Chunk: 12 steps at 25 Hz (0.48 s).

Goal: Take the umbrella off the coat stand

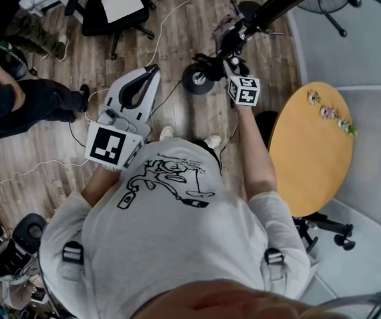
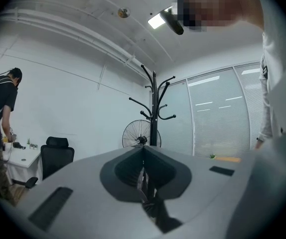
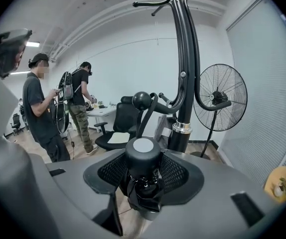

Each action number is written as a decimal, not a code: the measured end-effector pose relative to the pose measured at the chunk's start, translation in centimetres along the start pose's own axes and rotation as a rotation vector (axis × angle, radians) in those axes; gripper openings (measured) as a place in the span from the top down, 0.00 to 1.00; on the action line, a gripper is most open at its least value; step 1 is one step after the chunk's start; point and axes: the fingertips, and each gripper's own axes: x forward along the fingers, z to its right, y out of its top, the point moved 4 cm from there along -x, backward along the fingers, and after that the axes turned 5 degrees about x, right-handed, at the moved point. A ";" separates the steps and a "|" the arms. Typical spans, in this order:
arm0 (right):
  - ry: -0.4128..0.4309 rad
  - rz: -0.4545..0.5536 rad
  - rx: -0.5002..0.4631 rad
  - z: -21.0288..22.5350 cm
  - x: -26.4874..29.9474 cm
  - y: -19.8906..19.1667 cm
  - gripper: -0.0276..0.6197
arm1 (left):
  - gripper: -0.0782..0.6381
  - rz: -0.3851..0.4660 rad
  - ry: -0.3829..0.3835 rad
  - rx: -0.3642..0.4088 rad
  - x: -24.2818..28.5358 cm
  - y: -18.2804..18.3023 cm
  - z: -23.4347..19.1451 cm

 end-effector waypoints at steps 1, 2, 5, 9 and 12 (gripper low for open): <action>0.000 0.002 0.001 -0.1 -0.2 0.1 0.63 | 0.88 0.001 -0.003 0.001 0.0 0.0 0.0; -0.001 0.002 0.002 -0.2 -0.3 0.2 0.63 | 0.88 0.002 -0.005 0.000 -0.1 0.0 0.0; -0.003 -0.002 -0.002 -0.6 -0.8 0.6 0.63 | 0.88 0.003 -0.013 -0.003 -0.2 0.0 0.1; 0.000 0.001 -0.005 -1.0 -1.5 0.9 0.63 | 0.88 0.009 -0.022 -0.004 -0.2 0.0 0.2; 0.004 0.003 -0.007 -1.6 -2.1 1.1 0.63 | 0.88 0.010 -0.030 -0.010 -0.4 0.0 0.2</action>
